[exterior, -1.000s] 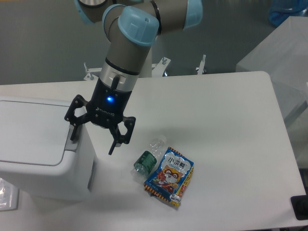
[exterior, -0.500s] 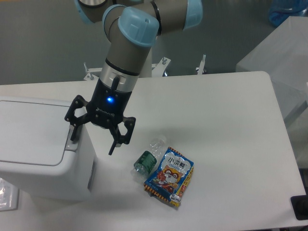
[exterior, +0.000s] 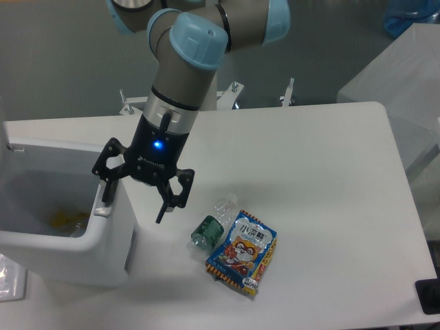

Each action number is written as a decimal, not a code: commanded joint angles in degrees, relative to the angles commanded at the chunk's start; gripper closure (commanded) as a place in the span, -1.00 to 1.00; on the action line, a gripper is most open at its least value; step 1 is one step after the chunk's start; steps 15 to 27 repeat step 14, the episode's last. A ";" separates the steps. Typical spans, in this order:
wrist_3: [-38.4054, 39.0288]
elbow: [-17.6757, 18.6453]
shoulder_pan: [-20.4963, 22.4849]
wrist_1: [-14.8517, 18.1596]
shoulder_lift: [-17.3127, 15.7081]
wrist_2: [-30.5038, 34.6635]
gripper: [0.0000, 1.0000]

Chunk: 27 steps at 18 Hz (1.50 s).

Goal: Open the trash can
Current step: 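Push the trash can lid open with the gripper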

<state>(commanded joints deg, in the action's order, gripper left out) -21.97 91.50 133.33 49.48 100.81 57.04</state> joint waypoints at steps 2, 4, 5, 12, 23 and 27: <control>0.00 -1.67 0.09 0.09 -0.35 0.00 -1.00; -0.09 -3.43 0.26 0.00 -0.53 0.09 -1.00; -0.09 -4.39 0.35 -0.09 -0.53 0.09 -1.00; -6.06 -6.42 0.97 0.18 -0.27 20.18 -1.00; -6.06 -6.42 1.32 0.18 -0.09 23.81 -1.00; -6.06 -6.42 1.32 0.18 -0.09 23.81 -1.00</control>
